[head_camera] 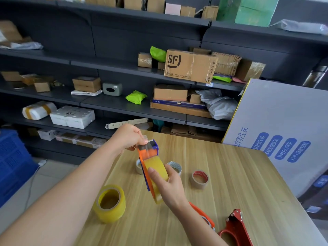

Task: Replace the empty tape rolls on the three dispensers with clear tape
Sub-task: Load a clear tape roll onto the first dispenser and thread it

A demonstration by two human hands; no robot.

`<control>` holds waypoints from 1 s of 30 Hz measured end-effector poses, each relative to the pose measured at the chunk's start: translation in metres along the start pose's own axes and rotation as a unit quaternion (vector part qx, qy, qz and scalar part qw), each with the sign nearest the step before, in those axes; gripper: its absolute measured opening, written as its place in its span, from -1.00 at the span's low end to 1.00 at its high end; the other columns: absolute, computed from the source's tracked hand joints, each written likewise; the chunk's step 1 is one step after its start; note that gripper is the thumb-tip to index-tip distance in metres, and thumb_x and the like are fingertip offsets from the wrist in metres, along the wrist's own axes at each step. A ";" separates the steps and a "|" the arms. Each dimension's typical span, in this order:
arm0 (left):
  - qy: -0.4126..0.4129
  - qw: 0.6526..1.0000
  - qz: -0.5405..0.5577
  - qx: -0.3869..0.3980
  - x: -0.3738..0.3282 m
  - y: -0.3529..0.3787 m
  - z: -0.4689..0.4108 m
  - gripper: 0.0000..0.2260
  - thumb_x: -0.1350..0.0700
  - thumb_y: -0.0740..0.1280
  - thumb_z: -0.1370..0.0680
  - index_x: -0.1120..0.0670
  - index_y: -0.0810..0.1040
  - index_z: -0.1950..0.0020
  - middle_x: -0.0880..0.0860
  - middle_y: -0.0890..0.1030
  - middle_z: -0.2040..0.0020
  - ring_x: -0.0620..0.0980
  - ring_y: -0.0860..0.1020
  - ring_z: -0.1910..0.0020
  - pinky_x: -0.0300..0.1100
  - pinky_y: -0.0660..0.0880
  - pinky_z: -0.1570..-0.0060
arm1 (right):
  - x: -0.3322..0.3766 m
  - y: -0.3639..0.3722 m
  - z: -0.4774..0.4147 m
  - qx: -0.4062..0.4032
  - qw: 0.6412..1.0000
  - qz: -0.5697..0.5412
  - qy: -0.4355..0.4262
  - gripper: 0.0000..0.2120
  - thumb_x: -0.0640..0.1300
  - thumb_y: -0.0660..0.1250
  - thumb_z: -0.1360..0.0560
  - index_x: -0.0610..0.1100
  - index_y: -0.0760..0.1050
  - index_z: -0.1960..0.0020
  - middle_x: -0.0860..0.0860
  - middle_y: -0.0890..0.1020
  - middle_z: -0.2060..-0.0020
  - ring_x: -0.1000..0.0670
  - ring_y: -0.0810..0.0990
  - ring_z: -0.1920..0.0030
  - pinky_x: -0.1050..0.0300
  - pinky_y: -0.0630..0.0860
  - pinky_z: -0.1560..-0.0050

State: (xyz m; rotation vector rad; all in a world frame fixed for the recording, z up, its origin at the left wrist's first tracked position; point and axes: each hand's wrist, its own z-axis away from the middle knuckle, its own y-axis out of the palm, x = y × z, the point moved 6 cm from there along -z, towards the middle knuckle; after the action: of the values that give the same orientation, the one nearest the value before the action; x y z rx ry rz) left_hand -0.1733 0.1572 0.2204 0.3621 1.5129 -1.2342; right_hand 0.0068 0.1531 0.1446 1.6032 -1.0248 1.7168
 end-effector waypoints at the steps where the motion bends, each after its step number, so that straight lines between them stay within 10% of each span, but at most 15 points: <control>1: 0.000 1.000 -0.009 0.000 0.000 -0.001 0.000 -0.79 0.21 0.51 -0.39 0.13 0.54 0.39 0.10 0.61 0.33 0.05 0.55 0.27 -0.06 0.53 0.16 | -0.001 0.001 0.000 0.005 1.000 0.001 0.001 -0.52 0.30 0.36 -0.33 -0.10 0.52 0.04 0.01 0.58 0.25 0.08 0.56 0.24 0.22 0.52 0.19; 14: -0.037 0.997 -0.058 0.020 0.002 -0.007 0.000 -0.74 0.25 0.47 -0.37 0.12 0.44 0.43 0.10 0.56 0.33 0.04 0.49 0.26 -0.23 0.37 0.34 | -0.002 0.009 0.004 0.004 1.000 0.003 -0.010 -0.75 0.19 0.40 -0.41 0.04 0.47 0.11 0.12 0.57 0.29 0.12 0.56 0.24 0.30 0.49 0.23; 30: -0.006 0.996 -0.084 0.005 -0.003 -0.009 -0.001 -0.78 0.23 0.45 -0.38 0.17 0.47 0.42 0.08 0.54 0.36 0.00 0.49 0.32 -0.22 0.35 0.38 | 0.002 0.015 -0.003 0.021 0.990 0.126 -0.060 -0.54 0.38 0.30 -0.31 0.03 0.44 0.06 0.14 0.52 0.27 0.18 0.49 0.30 0.27 0.44 0.28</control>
State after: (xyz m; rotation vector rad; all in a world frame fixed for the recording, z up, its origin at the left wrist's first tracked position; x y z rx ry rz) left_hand -0.1796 0.1553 0.2276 0.2359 1.5525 -1.3733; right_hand -0.0081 0.1474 0.1441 1.6789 -1.3056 1.8335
